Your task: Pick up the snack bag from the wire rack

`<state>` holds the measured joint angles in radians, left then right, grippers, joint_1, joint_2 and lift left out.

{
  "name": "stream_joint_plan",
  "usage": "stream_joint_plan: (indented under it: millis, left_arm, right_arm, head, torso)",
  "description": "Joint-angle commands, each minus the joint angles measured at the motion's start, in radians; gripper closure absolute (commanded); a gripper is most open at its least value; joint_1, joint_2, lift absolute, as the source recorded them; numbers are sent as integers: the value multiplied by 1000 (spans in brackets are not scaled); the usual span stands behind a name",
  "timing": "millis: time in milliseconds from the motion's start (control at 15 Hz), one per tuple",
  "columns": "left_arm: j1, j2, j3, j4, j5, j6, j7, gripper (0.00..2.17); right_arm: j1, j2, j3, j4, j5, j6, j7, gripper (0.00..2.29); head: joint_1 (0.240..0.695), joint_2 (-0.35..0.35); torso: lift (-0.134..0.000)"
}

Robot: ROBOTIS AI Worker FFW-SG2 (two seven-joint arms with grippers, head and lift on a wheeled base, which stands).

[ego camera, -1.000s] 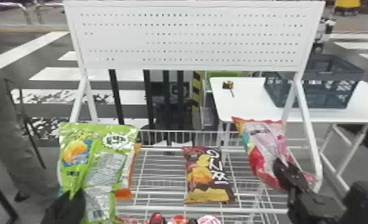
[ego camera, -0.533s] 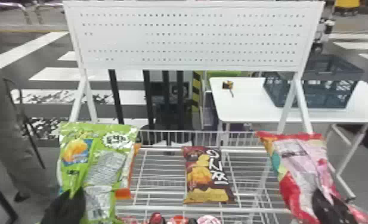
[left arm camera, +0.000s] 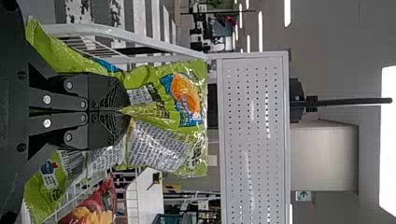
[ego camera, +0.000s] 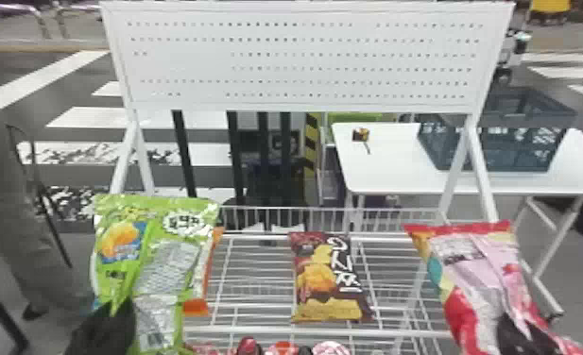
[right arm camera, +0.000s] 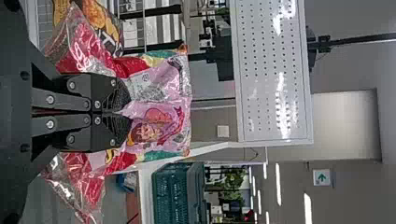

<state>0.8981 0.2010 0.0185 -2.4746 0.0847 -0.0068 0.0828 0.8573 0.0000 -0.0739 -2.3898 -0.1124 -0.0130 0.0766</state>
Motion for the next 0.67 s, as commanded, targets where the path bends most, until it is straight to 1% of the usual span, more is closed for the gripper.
stream_joint_plan:
  millis: [0, 400, 600]
  left_arm:
    - [2, 0, 1, -3, 0, 0, 0, 1811]
    - [2, 0, 1, -6, 0, 0, 0, 1811]
    - [4, 0, 0, -4, 0, 0, 0, 1811]
  right_arm:
    - [3, 1, 0, -2, 0, 0, 0, 2253]
    - [11, 1, 3, -11, 0, 3, 0, 2253]
    - [5, 1, 19, -2, 8, 3, 0, 2253]
  head:
    - [499, 0]
    - [499, 0]
    - [499, 0]
  torso:
    - [0]
    - [0]
    - [0]
